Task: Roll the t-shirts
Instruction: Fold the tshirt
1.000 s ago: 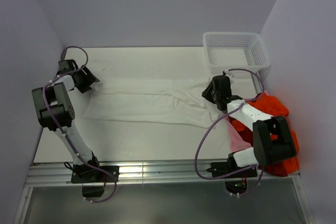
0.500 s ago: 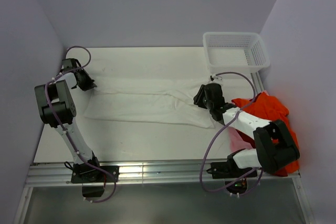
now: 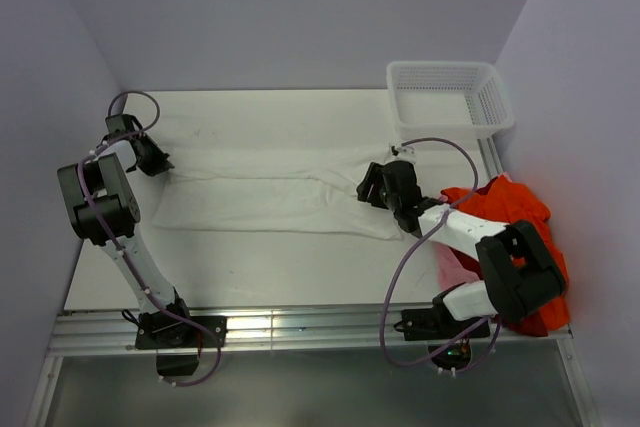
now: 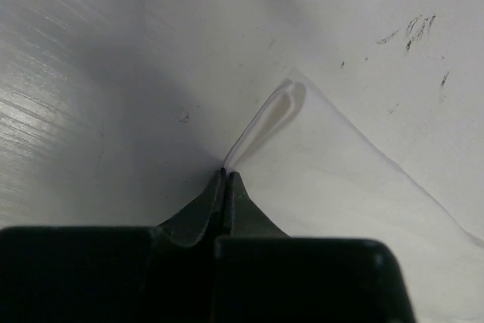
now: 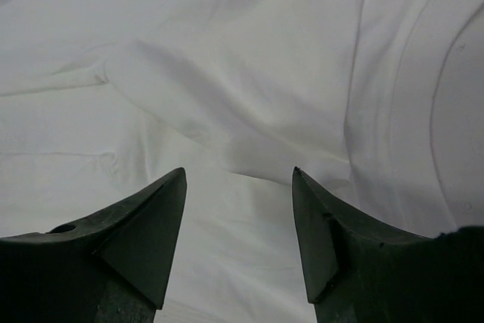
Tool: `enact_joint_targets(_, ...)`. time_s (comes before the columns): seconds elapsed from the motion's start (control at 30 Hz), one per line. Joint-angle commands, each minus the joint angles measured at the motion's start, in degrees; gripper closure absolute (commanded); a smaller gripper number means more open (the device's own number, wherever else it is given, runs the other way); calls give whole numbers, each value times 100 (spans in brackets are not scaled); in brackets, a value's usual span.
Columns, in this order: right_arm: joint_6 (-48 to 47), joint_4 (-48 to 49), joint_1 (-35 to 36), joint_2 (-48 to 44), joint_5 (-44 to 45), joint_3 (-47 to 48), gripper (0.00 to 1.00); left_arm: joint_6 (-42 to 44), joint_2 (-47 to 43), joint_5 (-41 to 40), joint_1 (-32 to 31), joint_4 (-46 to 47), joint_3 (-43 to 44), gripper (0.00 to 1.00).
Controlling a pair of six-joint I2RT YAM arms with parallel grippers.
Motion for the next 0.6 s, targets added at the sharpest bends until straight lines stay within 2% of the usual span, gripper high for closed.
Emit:
enact_joint_targets(0.0, 88, 560, 50, -39, -190, -126, 34, -40, -298, -171, 62, -100, 40, 100)
enact_joint_targets(0.1, 194, 701, 50, 93, -348, -135, 34, -49, -289, -170, 62, -152, 74, 100)
enact_joint_targets(0.23, 325, 824, 50, 348, -525, -100, 35, -154, -403, -381, 70, -205, 31, 83)
enact_joint_targets(0.4, 510, 982, 58, 541, -674, -144, 36, -269, -746, -513, 79, -179, -92, 75)
enact_joint_targets(0.53, 677, 1097, 58, 699, -683, -153, 36, -251, -1009, -295, 88, -56, -224, 45)
enact_joint_targets(0.57, 695, 1097, 58, 735, -674, -144, 36, -303, -1184, -276, 79, 49, -294, 44)
